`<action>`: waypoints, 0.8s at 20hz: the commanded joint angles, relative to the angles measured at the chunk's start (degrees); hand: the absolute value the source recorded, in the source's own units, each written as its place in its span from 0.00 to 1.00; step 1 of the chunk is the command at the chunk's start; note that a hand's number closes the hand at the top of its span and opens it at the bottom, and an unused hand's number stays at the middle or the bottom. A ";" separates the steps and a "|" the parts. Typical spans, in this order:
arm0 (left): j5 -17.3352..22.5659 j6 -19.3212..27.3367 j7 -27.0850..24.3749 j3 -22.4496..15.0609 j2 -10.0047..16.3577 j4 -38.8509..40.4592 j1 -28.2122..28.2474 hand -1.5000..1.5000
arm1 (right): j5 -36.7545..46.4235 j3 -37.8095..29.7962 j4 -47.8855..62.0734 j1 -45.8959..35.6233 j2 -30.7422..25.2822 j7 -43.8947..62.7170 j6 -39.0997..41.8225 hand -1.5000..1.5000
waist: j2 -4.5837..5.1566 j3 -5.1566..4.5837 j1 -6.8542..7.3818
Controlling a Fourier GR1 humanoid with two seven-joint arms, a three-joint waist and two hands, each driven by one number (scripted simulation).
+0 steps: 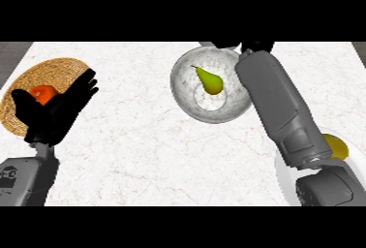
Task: Pick the pear from the plate and place it in the bowl
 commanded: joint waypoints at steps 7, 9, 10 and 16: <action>0.09 -0.15 -0.24 2.33 1.05 0.26 3.31 0.50 | 2.16 0.40 -1.55 0.41 -4.82 -0.16 -9.72 0.00 | -1.58 -0.16 -3.20; -1.04 0.83 -0.24 1.74 0.18 -0.32 3.24 0.50 | 2.35 1.70 -3.92 4.82 -4.58 -0.97 -9.10 0.00 | -1.69 -0.14 -3.74; 1.16 -0.34 1.23 3.66 1.52 -1.03 3.79 0.50 | 4.06 4.73 -8.27 5.60 -1.86 1.58 -7.60 0.00 | -2.22 -0.17 -4.59; 0.98 -0.02 -1.23 5.12 1.78 -0.96 8.35 0.50 | 2.75 10.73 -25.31 14.23 0.41 -2.17 2.09 0.00 | -3.81 -0.14 -7.15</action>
